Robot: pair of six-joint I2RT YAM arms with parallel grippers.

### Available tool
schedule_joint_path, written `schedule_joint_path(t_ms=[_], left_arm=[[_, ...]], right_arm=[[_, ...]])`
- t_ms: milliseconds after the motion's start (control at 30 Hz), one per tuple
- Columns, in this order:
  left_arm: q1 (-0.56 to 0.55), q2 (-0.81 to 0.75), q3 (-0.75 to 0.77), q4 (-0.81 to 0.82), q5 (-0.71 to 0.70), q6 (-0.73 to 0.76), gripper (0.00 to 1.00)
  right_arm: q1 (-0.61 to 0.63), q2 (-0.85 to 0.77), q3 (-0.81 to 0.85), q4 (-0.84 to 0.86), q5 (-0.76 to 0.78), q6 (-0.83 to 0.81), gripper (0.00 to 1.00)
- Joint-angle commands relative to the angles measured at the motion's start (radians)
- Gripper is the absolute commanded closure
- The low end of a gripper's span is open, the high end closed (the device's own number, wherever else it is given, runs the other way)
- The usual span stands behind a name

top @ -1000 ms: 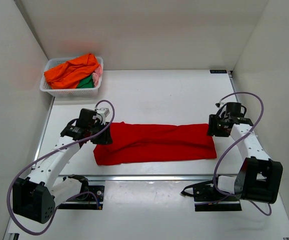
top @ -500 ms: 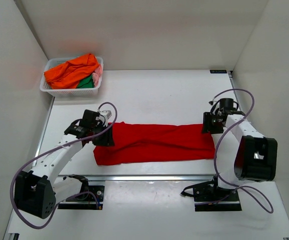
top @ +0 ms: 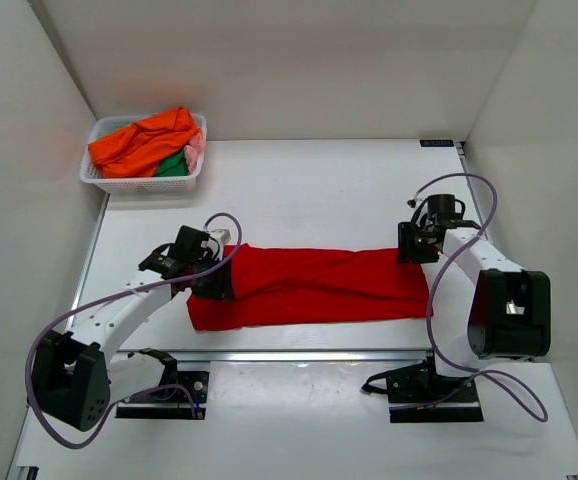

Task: Fold and stack the t-shirts
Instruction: Fold the other side of the tshirt into a rectangle

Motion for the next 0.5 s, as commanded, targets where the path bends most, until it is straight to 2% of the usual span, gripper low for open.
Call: schedule_joint_path(t_ms=[0, 167, 467], left_arm=[[0.000, -0.010, 0.008, 0.026, 0.005, -0.008, 0.51], [0.001, -0.009, 0.010, 0.023, 0.009, -0.008, 0.52], [0.003, 0.001, 0.012, 0.023, 0.014, -0.003, 0.52]], right_arm=[[0.002, 0.007, 0.043, 0.039, 0.002, 0.004, 0.58], [-0.008, 0.072, 0.071, 0.012, 0.080, 0.036, 0.58], [-0.025, 0.060, 0.040, 0.047, 0.141, 0.049, 0.58]])
